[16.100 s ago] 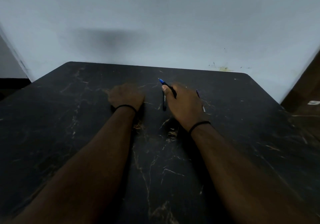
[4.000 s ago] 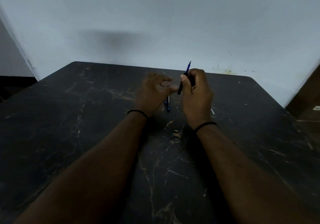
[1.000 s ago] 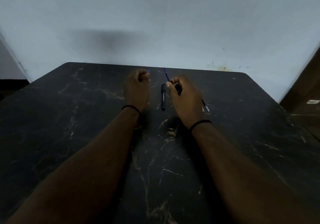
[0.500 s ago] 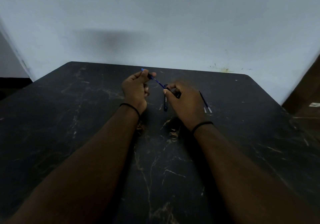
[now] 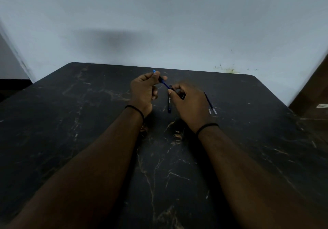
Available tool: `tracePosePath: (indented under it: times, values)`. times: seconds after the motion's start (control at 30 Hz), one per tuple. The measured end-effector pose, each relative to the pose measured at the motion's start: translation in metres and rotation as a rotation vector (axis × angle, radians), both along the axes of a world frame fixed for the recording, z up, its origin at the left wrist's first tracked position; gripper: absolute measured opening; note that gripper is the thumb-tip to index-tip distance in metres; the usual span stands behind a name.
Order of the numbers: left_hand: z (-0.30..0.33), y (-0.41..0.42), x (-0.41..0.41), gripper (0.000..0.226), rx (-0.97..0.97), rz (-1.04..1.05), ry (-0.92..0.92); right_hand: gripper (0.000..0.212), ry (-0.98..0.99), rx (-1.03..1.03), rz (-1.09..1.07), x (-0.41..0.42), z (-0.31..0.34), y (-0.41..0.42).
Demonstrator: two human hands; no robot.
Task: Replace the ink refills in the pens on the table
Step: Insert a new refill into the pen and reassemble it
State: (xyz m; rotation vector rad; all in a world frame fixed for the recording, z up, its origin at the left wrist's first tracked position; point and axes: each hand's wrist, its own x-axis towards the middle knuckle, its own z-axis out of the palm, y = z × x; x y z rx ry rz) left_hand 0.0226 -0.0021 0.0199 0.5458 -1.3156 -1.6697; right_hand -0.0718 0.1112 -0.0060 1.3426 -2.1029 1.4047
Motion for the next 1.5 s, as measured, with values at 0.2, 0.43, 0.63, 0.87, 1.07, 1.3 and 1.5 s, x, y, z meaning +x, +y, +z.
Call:
tracePosePath:
  times: [0.2, 0.43, 0.63, 0.87, 1.07, 1.3, 1.5]
  values:
    - [-0.0018, 0.0052, -0.0047, 0.014, -0.019, -0.051, -0.054, 0.013, -0.013, -0.034, 0.001, 0.0005, 0.0011, 0.0015]
    - [-0.0022, 0.0091, -0.0057, 0.015, 0.004, -0.058, -0.056, 0.023, -0.151, -0.048, 0.026, 0.0000, 0.0034, -0.0006]
    - [-0.0041, 0.0070, -0.0025, 0.013, 0.011, -0.066, -0.065, 0.013, -0.142, -0.004, 0.024, -0.0003, -0.0009, -0.0012]
    - [-0.0057, 0.0054, -0.0020, 0.014, 0.009, -0.068, -0.079, 0.009, -0.094, -0.008, 0.035, -0.0010, -0.0010, -0.0002]
    - [-0.0068, 0.0033, -0.0025, 0.012, 0.029, -0.057, -0.070, 0.027, -0.164, -0.002, 0.003, -0.0040, -0.0022, -0.0038]
    - [-0.0084, 0.0006, -0.0027, 0.014, 0.047, -0.040, -0.064, 0.021, -0.092, 0.054, -0.008, -0.0035, -0.0041, -0.0039]
    - [-0.0076, 0.0021, -0.0025, 0.011, 0.048, -0.049, -0.066, 0.022, -0.167, 0.039, -0.003, -0.0031, -0.0009, -0.0041]
